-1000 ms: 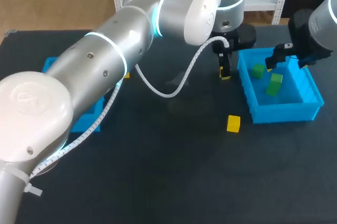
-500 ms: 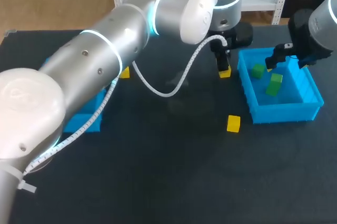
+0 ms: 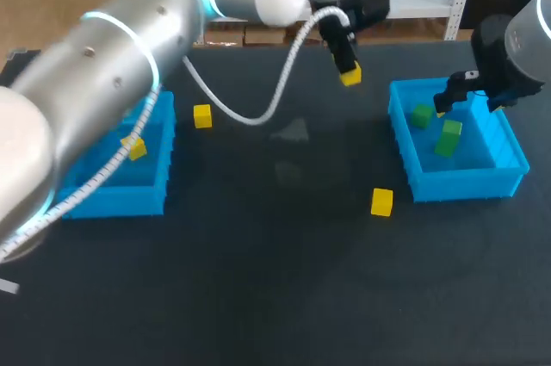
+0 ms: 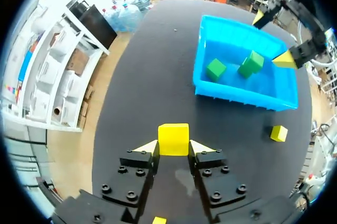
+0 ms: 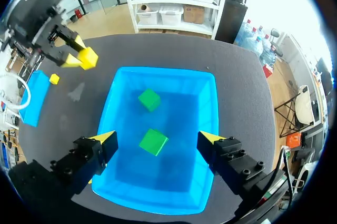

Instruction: Put the green cubes in the right bin and the yellow cubes in the left bin.

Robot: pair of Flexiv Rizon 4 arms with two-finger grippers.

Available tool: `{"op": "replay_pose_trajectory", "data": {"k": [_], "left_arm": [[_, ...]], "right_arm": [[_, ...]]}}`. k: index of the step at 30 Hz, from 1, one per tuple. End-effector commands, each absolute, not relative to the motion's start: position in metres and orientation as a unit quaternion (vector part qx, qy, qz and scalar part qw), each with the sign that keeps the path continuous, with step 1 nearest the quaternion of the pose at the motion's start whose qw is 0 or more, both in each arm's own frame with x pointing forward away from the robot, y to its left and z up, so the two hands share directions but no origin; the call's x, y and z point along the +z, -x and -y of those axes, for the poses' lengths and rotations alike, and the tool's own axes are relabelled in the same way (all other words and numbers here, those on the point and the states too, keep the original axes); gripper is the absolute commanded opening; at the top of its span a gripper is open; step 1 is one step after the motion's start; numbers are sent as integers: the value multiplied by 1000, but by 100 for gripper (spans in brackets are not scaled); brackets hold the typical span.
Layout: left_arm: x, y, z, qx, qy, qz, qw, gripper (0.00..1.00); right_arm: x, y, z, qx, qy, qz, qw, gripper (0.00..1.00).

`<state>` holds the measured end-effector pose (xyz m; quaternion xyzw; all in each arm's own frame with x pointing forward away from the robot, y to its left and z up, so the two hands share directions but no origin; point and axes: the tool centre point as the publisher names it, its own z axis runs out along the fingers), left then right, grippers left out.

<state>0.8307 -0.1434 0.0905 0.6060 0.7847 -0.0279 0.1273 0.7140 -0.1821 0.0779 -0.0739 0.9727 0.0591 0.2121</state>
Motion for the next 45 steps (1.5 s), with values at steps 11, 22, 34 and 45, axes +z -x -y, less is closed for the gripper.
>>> {"op": "replay_pose_trajectory", "data": {"k": [11, 22, 34, 45], "left_arm": [[151, -802, 26, -30, -541, -820, 185, 0], [175, -784, -80, -10, -461, -865, 196, 0], [174, -760, -176, 10, -380, -905, 189, 0], [154, -725, -216, 16, -343, -925, 164, 0]], "right_arm": [[78, -713, 182, 58, 73, -972, 214, 100], [78, -713, 182, 58, 73, -972, 214, 100], [78, -713, 182, 58, 73, -972, 214, 100], [78, -713, 182, 58, 73, -972, 214, 100]]}}
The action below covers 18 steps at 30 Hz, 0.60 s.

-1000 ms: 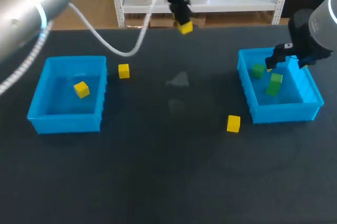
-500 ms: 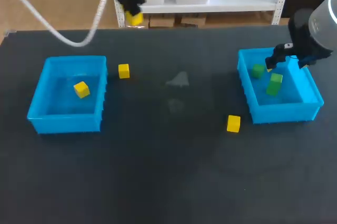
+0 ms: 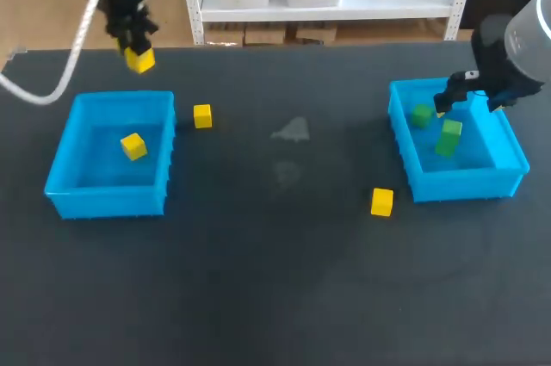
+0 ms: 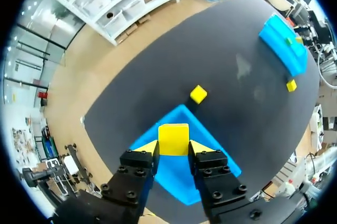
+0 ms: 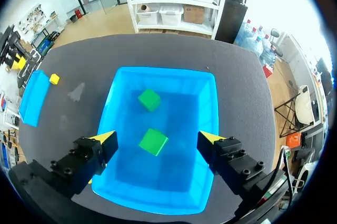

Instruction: Put the green cubes in the right bin and the yellow cubes in the left bin.

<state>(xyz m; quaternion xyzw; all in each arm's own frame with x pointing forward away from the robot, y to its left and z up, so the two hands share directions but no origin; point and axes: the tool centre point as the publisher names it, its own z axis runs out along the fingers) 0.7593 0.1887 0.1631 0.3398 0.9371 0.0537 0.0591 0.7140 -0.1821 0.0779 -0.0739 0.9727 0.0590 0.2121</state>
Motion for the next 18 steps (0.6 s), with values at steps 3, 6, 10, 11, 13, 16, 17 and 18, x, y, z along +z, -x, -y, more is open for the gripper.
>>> {"op": "replay_pose_trajectory", "data": {"k": [3, 6, 10, 11, 13, 16, 17, 18], "left_arm": [[145, -717, -221, 18, -339, -928, 155, 0], [137, -708, -223, 19, -337, -930, 143, 0], [125, -703, -224, 18, -336, -932, 132, 0], [124, -703, -224, 18, -338, -932, 130, 14], [122, -703, -224, 15, -340, -932, 128, 56], [121, -705, -224, 14, -340, -932, 125, 100], [122, -706, -224, 13, -340, -932, 126, 100], [123, -707, -224, 11, -340, -932, 126, 100]], "right_arm": [[78, -713, 182, 58, 73, -972, 214, 100], [78, -713, 182, 58, 73, -972, 214, 100], [78, -713, 182, 58, 73, -972, 214, 100], [78, -713, 182, 58, 73, -972, 214, 100], [78, -713, 182, 58, 73, -972, 214, 100], [78, -713, 182, 58, 73, -972, 214, 100], [78, -713, 182, 58, 73, -972, 214, 100], [78, -713, 182, 58, 73, -972, 214, 100]]}}
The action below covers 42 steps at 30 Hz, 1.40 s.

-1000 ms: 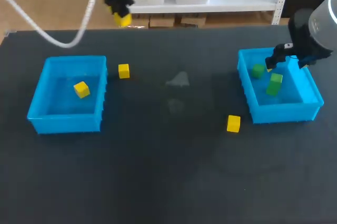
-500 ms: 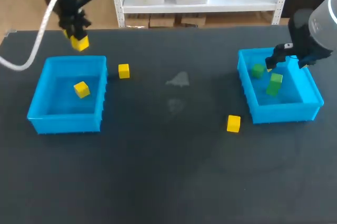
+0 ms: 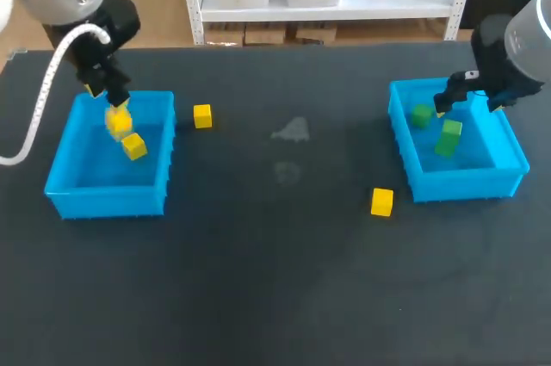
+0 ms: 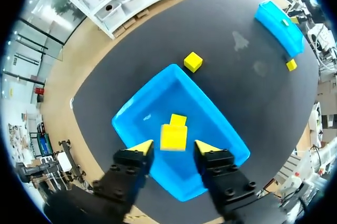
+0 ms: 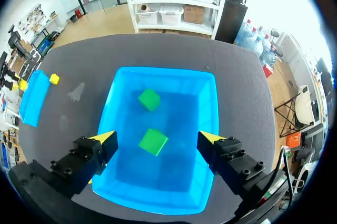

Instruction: Put the green cubes in the right bin and the yellow cubes in the left bin.

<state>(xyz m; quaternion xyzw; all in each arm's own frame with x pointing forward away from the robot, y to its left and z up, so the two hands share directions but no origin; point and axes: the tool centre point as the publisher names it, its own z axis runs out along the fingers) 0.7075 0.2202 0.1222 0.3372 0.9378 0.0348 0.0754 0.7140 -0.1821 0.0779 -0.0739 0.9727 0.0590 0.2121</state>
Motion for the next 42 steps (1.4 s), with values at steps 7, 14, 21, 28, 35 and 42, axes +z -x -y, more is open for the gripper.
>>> {"op": "replay_pose_trajectory", "data": {"k": [7, 14, 21, 28, 35, 42], "left_arm": [[143, -719, -210, -10, -361, -922, 141, 100], [172, -726, -170, -18, -432, -888, 156, 100], [192, -721, -117, -37, -505, -847, 163, 100], [199, -708, -72, -43, -575, -803, 152, 100], [196, -696, -40, -48, -619, -772, 137, 100], [190, -687, -7, -56, -642, -752, 134, 100]], "right_arm": [[78, -713, 182, 58, 73, -972, 214, 100], [78, -713, 182, 58, 73, -972, 214, 100], [78, -713, 182, 58, 73, -972, 214, 100], [78, -713, 182, 58, 73, -972, 214, 100], [78, -713, 182, 58, 73, -972, 214, 100], [78, -713, 182, 58, 73, -972, 214, 100]]}}
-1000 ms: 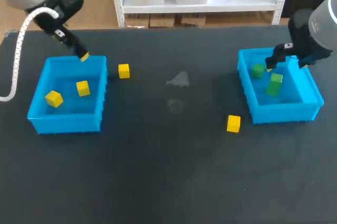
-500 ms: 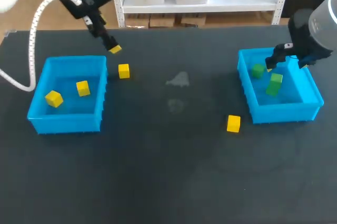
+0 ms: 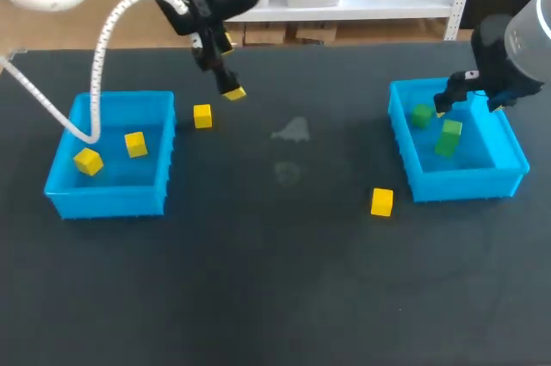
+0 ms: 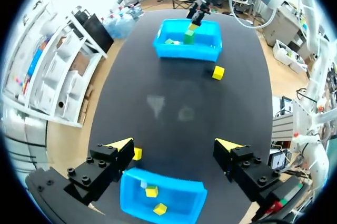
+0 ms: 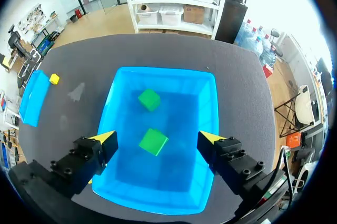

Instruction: Put the green cubes in the right bin and the yellow cubes in the left bin.

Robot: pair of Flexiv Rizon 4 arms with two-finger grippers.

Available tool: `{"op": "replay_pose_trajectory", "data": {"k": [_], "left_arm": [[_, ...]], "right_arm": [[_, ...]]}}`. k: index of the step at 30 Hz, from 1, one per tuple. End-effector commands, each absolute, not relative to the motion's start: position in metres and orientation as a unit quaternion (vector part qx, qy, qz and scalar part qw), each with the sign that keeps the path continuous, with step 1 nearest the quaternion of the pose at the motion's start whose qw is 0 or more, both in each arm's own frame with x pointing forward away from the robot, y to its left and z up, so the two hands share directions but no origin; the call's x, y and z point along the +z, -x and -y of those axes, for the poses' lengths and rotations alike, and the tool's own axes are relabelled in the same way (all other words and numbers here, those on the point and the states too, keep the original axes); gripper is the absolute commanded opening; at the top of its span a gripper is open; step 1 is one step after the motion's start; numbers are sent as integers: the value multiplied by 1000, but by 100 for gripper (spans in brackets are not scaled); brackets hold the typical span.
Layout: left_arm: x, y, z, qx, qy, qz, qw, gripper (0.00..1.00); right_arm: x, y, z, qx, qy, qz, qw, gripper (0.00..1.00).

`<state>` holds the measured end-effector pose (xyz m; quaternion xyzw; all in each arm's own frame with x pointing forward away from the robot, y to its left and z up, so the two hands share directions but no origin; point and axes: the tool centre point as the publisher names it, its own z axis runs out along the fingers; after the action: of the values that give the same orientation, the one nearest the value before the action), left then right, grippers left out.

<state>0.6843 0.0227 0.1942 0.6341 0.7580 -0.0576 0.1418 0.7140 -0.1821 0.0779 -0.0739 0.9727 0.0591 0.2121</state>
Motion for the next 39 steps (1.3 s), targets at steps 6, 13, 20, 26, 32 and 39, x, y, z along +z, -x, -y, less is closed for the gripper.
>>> {"op": "replay_pose_trajectory", "data": {"k": [6, 13, 20, 26, 32, 39], "left_arm": [[185, -674, 18, -66, -663, -735, 125, 100], [177, -656, 45, -77, -682, -719, 112, 100], [171, -639, 74, -88, -698, -703, 105, 100], [167, -624, 93, -99, -712, -689, 89, 100], [158, -609, 109, -104, -726, -676, 77, 100], [148, -600, 122, -109, -730, -671, 67, 100]], "right_arm": [[78, -713, 182, 58, 73, -972, 214, 100], [78, -713, 182, 58, 73, -972, 214, 100], [78, -713, 182, 58, 73, -972, 214, 100], [78, -713, 182, 58, 73, -972, 214, 100], [78, -713, 182, 58, 73, -972, 214, 100], [78, -713, 182, 58, 73, -972, 214, 100]]}}
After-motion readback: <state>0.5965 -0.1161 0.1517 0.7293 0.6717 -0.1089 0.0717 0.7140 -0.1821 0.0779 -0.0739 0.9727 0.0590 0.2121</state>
